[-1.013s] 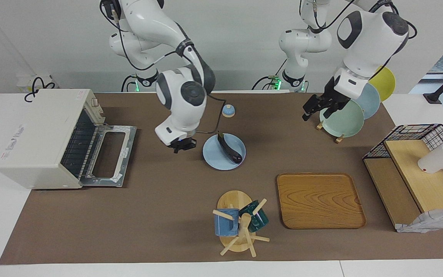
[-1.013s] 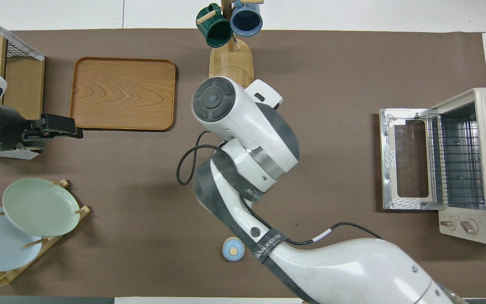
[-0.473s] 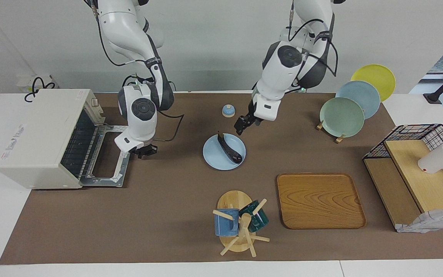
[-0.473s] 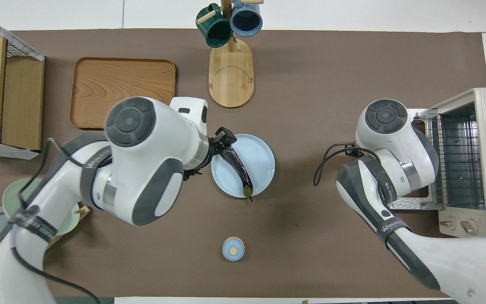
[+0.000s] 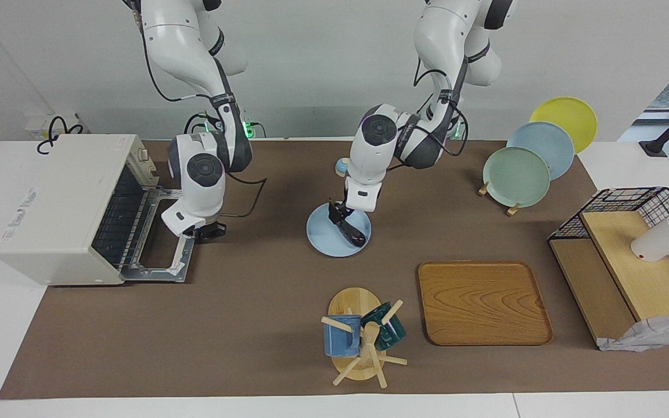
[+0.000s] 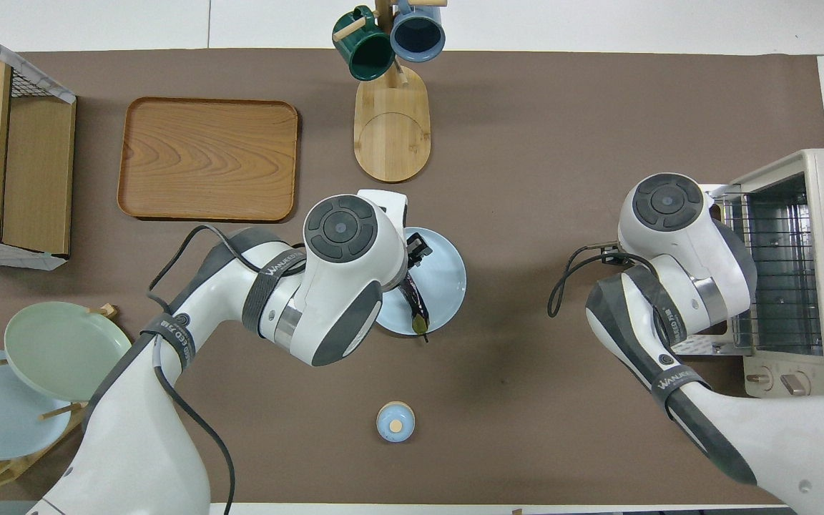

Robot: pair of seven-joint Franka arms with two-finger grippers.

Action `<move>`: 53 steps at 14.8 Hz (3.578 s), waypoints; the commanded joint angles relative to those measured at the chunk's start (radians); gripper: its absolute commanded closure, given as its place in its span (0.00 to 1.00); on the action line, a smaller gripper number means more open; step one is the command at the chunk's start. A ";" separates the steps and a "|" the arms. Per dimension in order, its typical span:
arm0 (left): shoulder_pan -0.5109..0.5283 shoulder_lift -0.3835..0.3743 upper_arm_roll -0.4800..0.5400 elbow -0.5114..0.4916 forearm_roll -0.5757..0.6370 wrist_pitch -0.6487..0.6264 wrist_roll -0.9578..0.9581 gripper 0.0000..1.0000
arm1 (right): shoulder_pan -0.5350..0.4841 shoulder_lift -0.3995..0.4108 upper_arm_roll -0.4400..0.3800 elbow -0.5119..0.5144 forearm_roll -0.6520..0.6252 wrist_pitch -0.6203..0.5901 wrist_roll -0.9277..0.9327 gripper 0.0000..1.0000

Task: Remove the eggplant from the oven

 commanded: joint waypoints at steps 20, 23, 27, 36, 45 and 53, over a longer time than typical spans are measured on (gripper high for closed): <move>-0.010 0.063 0.026 0.130 0.098 -0.074 0.041 1.00 | -0.156 -0.290 0.016 0.391 0.284 -0.639 -0.486 1.00; 0.080 0.043 0.026 0.213 0.096 -0.195 0.191 1.00 | -0.154 -0.288 0.019 0.394 0.323 -0.639 -0.484 0.89; 0.276 0.061 0.026 0.322 0.047 -0.283 0.498 1.00 | -0.175 -0.288 0.014 0.393 0.329 -0.640 -0.492 0.00; 0.519 0.323 0.023 0.557 0.044 -0.240 1.007 1.00 | -0.191 -0.238 0.014 0.465 0.337 -0.671 -0.487 0.00; 0.521 0.345 0.026 0.524 0.049 -0.151 1.052 0.50 | -0.191 -0.241 0.010 0.465 0.346 -0.665 -0.487 0.00; 0.541 0.209 0.030 0.520 0.024 -0.263 1.042 0.00 | -0.189 -0.245 0.008 0.469 0.346 -0.665 -0.487 0.00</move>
